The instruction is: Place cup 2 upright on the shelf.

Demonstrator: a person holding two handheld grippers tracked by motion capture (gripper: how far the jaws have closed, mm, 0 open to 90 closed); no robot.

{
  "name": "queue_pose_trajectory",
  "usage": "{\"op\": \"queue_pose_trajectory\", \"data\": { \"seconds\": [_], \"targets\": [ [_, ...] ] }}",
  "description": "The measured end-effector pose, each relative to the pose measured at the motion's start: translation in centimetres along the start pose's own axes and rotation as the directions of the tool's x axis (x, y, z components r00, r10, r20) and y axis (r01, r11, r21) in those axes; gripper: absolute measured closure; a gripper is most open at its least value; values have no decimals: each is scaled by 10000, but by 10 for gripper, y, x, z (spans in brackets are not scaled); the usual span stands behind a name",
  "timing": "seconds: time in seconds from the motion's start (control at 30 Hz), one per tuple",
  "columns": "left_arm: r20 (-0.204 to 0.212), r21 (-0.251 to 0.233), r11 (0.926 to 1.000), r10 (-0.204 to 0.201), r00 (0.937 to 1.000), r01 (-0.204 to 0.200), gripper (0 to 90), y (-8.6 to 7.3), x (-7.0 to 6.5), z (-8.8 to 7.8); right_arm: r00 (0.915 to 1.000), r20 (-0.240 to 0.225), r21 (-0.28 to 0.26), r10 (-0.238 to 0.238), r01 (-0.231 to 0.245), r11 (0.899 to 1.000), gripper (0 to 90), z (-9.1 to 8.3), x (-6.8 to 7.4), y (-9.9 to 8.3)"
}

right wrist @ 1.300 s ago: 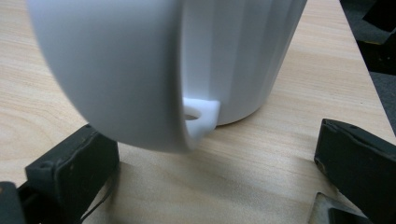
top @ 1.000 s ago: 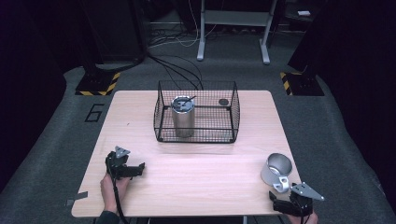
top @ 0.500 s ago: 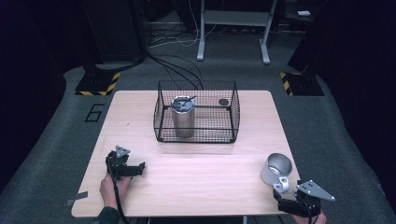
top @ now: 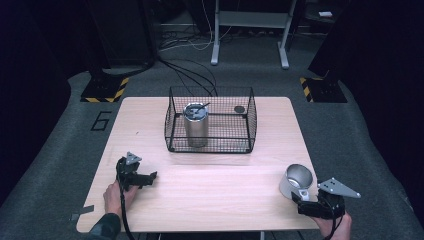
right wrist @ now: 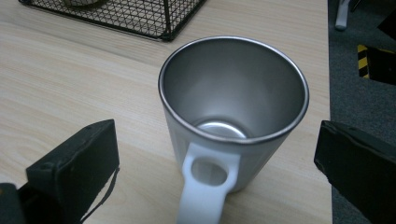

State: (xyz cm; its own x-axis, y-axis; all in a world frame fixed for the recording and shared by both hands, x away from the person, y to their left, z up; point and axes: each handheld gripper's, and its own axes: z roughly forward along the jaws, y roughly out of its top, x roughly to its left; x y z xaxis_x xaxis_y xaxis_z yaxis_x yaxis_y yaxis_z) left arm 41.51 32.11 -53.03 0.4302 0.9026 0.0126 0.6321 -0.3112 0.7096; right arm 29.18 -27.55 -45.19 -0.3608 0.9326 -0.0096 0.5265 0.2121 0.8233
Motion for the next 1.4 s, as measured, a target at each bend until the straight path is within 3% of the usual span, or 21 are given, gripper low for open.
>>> {"op": "queue_pose_trajectory", "data": {
  "seconds": [0.37,0.77,1.13,1.4],
  "targets": [
    [14,-16,10000,27,10000,-27,0,0,0,0,9999,109,492,-133,127,9987,0,20,-8,22],
    [-29,-89,10000,-3,10000,3,0,0,0,1,9997,209,1041,-111,89,9945,32,38,-8,25],
    [-68,-98,9999,130,9999,-131,0,0,1,1,9998,209,1135,1,-24,9935,44,40,-9,25],
    [-30,-67,10000,-31,10000,31,0,0,-1,1,9998,175,1182,56,-76,9930,56,43,-9,25]
  ]
}}
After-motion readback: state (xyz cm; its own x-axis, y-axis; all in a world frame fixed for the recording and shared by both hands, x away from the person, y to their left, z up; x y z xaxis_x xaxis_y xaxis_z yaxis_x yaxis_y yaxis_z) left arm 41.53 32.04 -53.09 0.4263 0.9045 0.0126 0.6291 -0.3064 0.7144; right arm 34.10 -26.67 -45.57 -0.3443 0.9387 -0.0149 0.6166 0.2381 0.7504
